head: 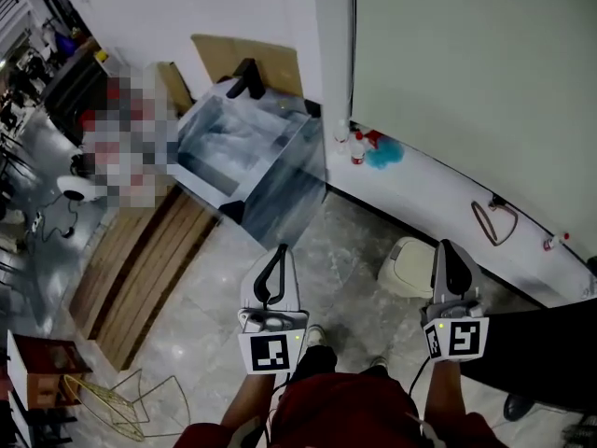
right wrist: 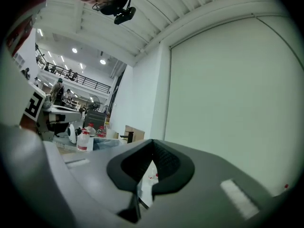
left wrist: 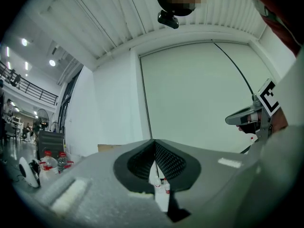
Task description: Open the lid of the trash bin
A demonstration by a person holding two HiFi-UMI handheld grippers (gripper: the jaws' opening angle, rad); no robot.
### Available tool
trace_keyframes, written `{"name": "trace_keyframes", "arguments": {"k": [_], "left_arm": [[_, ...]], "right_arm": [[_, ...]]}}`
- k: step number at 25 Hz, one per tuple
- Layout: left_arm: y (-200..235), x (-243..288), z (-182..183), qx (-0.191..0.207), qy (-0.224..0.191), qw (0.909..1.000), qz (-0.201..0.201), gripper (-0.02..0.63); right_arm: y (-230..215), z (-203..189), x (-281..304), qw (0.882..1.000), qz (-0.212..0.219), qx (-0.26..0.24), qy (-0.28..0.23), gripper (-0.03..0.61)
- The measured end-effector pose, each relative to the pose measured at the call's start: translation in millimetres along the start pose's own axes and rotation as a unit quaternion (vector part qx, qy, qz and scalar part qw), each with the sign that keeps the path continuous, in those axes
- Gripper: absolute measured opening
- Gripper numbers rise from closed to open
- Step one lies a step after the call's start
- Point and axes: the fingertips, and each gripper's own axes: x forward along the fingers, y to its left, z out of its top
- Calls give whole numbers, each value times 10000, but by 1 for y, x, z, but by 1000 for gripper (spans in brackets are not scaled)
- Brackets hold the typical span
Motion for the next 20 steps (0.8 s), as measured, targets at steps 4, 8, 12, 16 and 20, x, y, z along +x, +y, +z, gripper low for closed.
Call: {"name": "trace_keyframes", "arguments": {"k": [4, 8, 12, 16, 20], "left_arm": [[19, 26, -13, -72, -36, 9994, -339, 3], [23, 50, -25, -199, -54, 9970, -750, 3], [10, 75, -34, -323, -82, 9922, -1205, 3], [-23, 100, -36, -411, -98, 9846, -1699, 3], [-66, 124, -34, -384, -167, 9754, -2164, 3]], "right_arm": [[12, 1, 18, 9994, -298, -110, 123, 0], [16, -2, 24, 9973, -658, -193, 259, 0], [9, -10, 17, 9930, -1082, -267, 400, 0], [-18, -17, 1, 9860, -1565, -253, 516, 0], [-50, -28, -17, 9776, -2026, -181, 537, 0]]}}
